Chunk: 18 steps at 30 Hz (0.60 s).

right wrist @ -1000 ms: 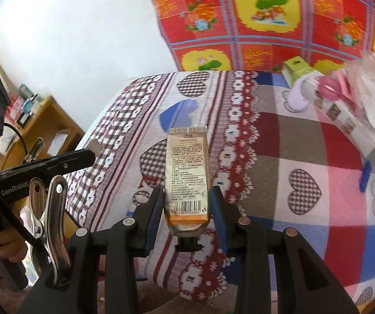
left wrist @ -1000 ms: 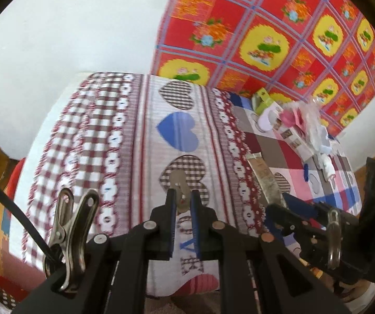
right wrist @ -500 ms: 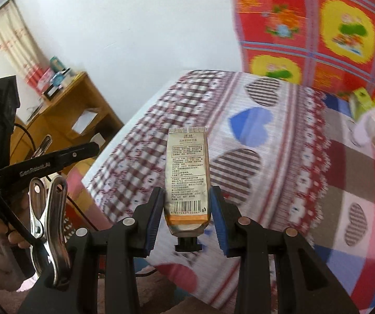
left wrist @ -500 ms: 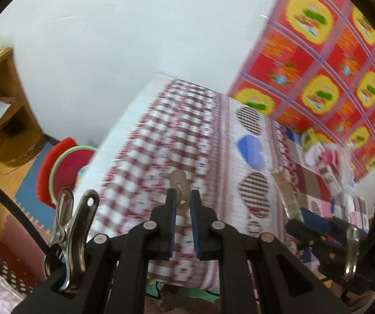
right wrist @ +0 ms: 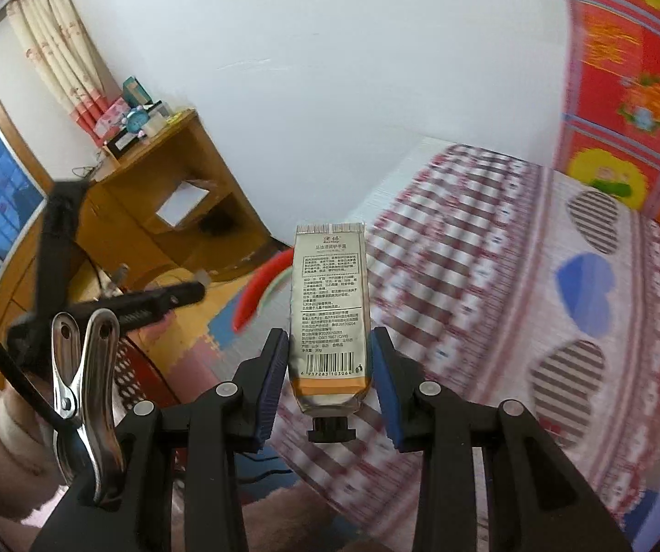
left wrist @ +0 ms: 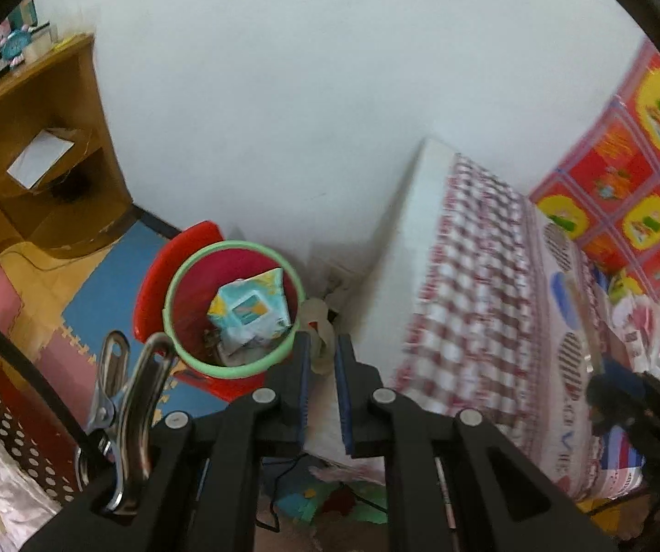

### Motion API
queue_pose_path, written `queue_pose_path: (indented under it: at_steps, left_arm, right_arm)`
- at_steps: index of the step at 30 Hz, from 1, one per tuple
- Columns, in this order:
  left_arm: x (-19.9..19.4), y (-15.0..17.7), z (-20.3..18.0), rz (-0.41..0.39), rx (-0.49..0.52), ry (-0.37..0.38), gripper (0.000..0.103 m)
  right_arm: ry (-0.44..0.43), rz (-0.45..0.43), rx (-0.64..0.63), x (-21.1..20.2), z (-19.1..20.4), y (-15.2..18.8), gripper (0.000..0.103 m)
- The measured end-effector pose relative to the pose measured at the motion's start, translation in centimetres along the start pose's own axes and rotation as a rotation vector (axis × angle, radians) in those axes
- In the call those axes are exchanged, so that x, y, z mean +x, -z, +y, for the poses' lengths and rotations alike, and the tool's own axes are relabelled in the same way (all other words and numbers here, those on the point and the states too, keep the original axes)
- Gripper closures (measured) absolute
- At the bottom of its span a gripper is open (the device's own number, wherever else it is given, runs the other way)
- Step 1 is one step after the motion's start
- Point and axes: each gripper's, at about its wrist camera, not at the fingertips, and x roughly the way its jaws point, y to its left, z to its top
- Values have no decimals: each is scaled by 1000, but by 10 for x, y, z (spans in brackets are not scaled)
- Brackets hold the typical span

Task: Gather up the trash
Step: 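Lift and carry the squeeze tube with the right gripper toward the bucket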

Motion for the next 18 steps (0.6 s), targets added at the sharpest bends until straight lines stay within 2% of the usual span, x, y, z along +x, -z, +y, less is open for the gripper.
queue_pose_path:
  at_steps: [8, 18]
  left_arm:
    - [46, -17, 61, 53, 7, 16, 92]
    - [130, -23, 122, 144, -6, 66, 92]
  right_arm:
    - [-20, -2, 13, 53, 50, -24, 66]
    - [-5, 66, 9, 132, 95, -44, 66]
